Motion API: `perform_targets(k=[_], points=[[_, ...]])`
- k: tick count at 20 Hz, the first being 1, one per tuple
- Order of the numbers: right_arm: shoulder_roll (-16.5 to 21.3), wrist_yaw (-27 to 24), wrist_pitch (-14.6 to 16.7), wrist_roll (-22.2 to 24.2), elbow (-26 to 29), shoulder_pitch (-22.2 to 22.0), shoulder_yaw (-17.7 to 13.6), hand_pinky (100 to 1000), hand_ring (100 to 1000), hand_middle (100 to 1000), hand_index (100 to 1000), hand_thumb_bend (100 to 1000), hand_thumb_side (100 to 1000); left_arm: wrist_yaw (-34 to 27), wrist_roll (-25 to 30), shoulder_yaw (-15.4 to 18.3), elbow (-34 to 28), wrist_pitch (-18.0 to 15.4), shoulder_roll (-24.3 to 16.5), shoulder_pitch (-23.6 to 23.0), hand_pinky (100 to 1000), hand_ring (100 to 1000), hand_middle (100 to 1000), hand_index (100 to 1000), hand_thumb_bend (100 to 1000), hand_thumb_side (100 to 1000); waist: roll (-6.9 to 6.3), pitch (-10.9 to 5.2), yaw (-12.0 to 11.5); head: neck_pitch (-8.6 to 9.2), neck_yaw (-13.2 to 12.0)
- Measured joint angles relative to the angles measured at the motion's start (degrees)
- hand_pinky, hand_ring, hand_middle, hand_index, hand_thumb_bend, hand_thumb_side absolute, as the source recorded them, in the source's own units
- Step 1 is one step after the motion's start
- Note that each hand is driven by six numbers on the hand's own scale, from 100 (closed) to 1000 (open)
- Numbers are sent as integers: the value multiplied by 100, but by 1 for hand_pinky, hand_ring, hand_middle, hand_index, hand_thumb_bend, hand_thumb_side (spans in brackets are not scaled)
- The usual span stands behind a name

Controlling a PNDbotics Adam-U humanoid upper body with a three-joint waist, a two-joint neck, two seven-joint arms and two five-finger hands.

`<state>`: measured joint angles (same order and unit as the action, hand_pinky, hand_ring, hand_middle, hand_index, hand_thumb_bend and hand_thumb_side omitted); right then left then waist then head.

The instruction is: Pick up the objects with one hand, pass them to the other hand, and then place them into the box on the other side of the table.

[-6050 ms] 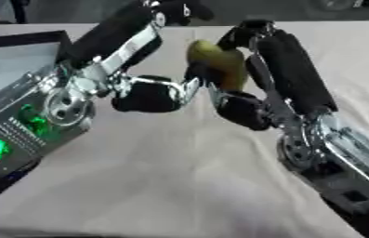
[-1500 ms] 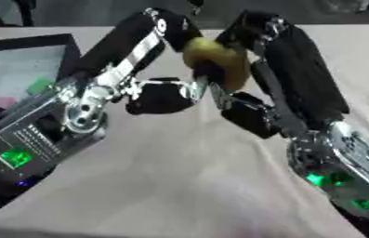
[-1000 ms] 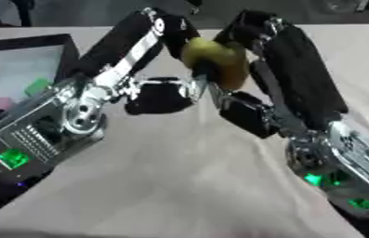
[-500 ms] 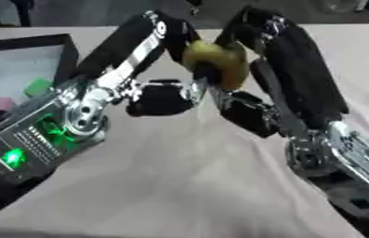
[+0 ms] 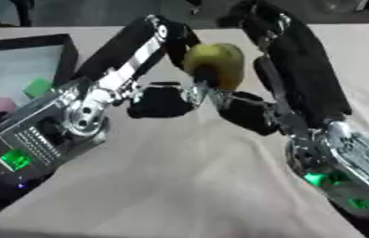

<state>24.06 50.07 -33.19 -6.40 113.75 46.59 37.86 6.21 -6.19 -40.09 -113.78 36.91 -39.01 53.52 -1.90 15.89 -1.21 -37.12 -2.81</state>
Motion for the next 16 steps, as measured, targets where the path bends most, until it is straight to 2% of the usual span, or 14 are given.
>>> perform_targets(k=[6, 16], points=[[0, 117, -95, 168, 0, 1, 0, 833, 859, 823, 831, 611, 269, 63, -11, 1, 0, 32, -23, -7, 986, 569, 407, 347, 100, 265, -17, 0, 7, 0, 0], [1, 150, -51, 227, 0, 26, -37, 834, 864, 830, 837, 603, 268, 150, -221, 68, -3, 182, -100, -122, 962, 550, 350, 347, 100, 265, -17, 0, 33, 0, 0]])
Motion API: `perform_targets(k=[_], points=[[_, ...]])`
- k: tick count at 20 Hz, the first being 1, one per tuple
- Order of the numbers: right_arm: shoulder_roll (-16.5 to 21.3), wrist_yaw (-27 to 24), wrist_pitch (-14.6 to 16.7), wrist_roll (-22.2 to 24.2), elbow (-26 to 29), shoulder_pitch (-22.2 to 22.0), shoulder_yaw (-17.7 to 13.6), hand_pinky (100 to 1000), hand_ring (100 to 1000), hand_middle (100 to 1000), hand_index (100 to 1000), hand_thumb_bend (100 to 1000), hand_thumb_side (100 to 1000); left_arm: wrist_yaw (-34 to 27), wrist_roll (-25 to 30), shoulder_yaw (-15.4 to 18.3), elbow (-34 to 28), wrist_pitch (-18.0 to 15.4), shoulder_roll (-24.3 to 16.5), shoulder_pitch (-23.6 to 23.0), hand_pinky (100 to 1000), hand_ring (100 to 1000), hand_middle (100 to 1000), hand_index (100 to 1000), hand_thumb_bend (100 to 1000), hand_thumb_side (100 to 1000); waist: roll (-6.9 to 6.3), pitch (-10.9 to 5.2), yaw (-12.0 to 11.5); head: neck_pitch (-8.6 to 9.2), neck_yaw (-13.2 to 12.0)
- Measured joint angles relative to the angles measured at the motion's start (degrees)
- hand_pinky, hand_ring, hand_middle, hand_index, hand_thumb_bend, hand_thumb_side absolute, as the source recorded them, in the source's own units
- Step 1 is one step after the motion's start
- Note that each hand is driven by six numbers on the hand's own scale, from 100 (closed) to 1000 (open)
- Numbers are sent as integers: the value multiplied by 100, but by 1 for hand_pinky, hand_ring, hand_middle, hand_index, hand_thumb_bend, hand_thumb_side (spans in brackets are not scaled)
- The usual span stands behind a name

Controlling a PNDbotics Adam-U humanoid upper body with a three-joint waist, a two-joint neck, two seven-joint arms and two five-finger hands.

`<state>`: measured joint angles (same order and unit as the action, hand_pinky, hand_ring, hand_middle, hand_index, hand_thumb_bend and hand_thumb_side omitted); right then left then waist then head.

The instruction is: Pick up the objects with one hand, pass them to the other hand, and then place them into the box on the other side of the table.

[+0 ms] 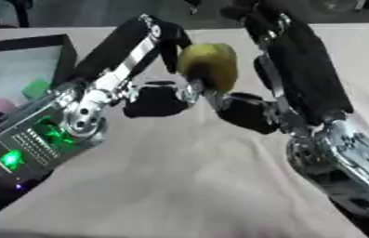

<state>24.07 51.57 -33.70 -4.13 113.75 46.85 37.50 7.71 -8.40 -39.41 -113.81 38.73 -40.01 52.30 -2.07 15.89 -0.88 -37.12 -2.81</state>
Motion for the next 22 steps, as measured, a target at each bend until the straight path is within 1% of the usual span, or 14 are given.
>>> perform_targets(k=[6, 11, 17, 22], points=[[2, 0, 52, -18, 0, 0, -8, 835, 866, 835, 842, 600, 269, -2, -192, 105, -2, 85, -101, -98, 954, 542, 335, 345, 100, 269, 0, 0, 9, 0, 1], [16, -4, 81, -34, 0, 0, -32, 835, 867, 836, 842, 587, 271, -37, -383, 259, -3, 156, -288, -205, 954, 541, 330, 345, 100, 271, 0, 0, 13, 0, 3], [43, -17, 57, -101, 0, 0, -36, 833, 867, 836, 841, 555, 290, -170, -632, 516, -4, 235, -611, -391, 945, 540, 331, 343, 100, 275, 0, 0, 11, 0, 0], [64, -17, -13, -166, 0, 0, -83, 834, 867, 838, 841, 552, 284, -254, -882, 725, -5, 296, -963, -698, 930, 542, 332, 344, 100, 269, 0, 0, 6, 0, -31]])
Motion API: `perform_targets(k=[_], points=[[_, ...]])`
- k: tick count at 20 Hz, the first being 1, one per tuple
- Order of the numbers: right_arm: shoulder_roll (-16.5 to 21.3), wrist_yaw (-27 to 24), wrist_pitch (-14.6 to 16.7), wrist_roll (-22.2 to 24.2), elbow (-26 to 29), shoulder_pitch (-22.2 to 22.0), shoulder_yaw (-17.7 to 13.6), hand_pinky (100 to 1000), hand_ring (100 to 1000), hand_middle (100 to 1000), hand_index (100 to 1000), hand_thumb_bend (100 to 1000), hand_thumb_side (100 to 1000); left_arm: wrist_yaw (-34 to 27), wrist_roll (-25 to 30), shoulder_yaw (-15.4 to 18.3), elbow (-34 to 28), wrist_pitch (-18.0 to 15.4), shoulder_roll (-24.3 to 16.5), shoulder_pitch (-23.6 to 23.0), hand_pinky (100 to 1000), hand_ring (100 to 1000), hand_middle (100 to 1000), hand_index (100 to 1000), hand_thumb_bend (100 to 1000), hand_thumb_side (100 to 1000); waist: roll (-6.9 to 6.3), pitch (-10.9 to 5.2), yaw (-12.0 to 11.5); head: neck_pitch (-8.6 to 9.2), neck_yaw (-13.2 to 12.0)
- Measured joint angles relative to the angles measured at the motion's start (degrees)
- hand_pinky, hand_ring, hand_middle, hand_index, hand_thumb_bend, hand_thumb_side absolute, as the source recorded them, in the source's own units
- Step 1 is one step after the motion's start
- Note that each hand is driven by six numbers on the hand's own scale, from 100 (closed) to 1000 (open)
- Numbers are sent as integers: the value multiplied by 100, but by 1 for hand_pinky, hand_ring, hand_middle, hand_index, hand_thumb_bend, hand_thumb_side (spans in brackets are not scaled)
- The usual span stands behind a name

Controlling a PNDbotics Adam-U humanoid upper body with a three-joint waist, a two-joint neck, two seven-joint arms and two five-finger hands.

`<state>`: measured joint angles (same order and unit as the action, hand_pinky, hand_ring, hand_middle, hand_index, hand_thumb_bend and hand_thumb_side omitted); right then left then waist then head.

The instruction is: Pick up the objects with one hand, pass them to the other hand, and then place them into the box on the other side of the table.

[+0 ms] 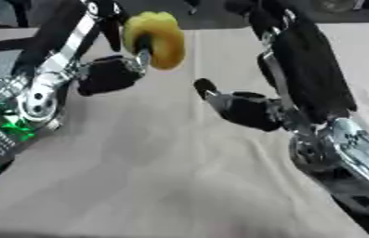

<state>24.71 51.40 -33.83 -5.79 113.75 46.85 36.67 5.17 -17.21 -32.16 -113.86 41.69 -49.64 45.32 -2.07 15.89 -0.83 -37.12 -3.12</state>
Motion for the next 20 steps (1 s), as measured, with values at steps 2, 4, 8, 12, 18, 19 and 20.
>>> perform_targets(k=[2, 4, 8, 12, 18, 19, 20], points=[[30, 0, -36, -12, 0, 1, -24, 833, 866, 837, 838, 542, 277, -10, -125, 98, 0, 65, -154, -182, 927, 541, 333, 345, 100, 272, 0, 0, -4, 0, -26], [34, 8, -68, -32, 0, 3, -48, 832, 866, 837, 838, 541, 277, -39, -243, 217, 0, 109, -285, -348, 934, 541, 333, 347, 100, 274, 0, 0, -6, 1, -61], [54, 23, -152, -64, 0, 3, -96, 832, 865, 836, 836, 530, 273, -227, -338, 511, 0, 73, -508, -621, 936, 541, 332, 348, 100, 277, 2, 0, -36, 1, -199], [87, 31, -210, -106, 0, 4, -140, 837, 865, 834, 838, 526, 267, -404, -391, 746, -1, 20, -679, -851, 931, 542, 334, 351, 100, 272, 2, 0, -50, 1, -386], [241, 133, -251, -75, 0, 63, -271, 840, 864, 832, 837, 522, 248, -566, -479, 948, -2, -68, -872, -1169, 932, 542, 334, 352, 100, 275, 2, 2, -55, 2, -640], [258, 147, -253, -74, 0, 72, -298, 840, 863, 832, 836, 528, 252, -588, -494, 996, -2, -83, -898, -1229, 937, 541, 334, 352, 100, 277, 2, 4, -51, 3, -681], [279, 163, -257, -78, 0, 77, -320, 839, 863, 832, 835, 525, 253, -615, -508, 1049, -2, -97, -925, -1287, 943, 541, 334, 352, 100, 279, 3, 7, -48, 5, -715]])
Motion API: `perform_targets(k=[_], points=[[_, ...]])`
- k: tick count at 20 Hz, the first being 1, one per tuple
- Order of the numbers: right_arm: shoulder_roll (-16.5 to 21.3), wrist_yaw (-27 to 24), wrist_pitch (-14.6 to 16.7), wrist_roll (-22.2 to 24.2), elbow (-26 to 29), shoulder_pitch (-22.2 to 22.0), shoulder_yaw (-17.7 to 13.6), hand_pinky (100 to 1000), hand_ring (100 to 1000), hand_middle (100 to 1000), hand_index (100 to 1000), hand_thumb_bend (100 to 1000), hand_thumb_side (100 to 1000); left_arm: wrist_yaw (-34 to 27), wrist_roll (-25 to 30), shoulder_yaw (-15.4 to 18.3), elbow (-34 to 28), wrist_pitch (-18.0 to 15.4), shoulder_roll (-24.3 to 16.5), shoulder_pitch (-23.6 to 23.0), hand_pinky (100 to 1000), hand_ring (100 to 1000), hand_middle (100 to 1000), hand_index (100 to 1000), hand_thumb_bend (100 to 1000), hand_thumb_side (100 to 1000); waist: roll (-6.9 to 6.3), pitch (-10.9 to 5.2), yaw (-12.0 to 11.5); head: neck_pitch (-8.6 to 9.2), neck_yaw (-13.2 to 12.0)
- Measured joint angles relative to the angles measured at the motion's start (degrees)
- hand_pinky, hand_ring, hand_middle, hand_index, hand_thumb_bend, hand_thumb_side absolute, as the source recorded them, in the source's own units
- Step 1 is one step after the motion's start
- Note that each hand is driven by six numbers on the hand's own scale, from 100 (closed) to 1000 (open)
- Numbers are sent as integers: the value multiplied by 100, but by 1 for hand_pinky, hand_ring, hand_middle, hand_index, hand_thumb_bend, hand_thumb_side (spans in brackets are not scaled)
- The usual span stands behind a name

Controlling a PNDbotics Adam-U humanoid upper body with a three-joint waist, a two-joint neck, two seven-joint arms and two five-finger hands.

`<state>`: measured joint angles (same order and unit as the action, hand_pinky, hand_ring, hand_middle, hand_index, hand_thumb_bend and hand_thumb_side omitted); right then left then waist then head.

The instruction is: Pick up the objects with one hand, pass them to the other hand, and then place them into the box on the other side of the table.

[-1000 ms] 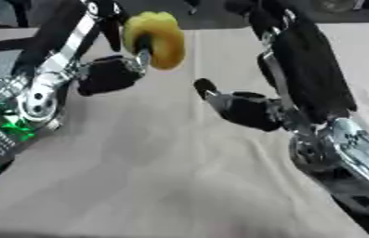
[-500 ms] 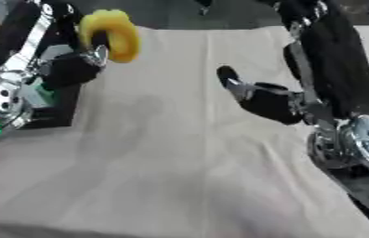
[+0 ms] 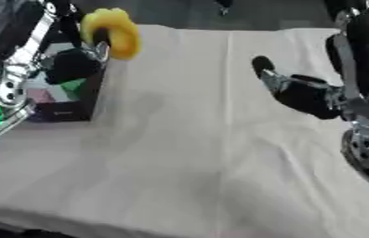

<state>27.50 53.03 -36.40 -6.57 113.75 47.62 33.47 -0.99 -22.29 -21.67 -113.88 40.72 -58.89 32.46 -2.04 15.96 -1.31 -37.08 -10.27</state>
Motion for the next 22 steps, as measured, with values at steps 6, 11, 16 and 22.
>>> perform_targets(k=[6, 11, 16, 22], points=[[31, 16, -107, -182, 0, -127, -114, 836, 861, 832, 832, 510, 259, -351, -117, 359, 10, -117, -56, -341, 956, 540, 335, 351, 100, 278, 4, 10, 47, 100, -124], [89, -9, -179, -394, -1, -211, -178, 840, 861, 832, 833, 515, 254, -477, -312, 484, 244, -312, -58, -492, 942, 542, 338, 353, 100, 277, 35, 78, 103, 149, -202], [175, -13, -218, -499, -1, -246, -289, 836, 856, 831, 829, 504, 246, -475, -480, 565, 701, -480, -58, -554, 938, 545, 343, 356, 100, 277, 36, 124, 132, 172, -241], [206, -13, -291, -753, -1, -386, -480, 834, 854, 831, 826, 494, 239, -473, -615, 643, 1156, -614, -50, -570, 940, 546, 348, 365, 100, 279, 42, 158, 165, 195, -300]])
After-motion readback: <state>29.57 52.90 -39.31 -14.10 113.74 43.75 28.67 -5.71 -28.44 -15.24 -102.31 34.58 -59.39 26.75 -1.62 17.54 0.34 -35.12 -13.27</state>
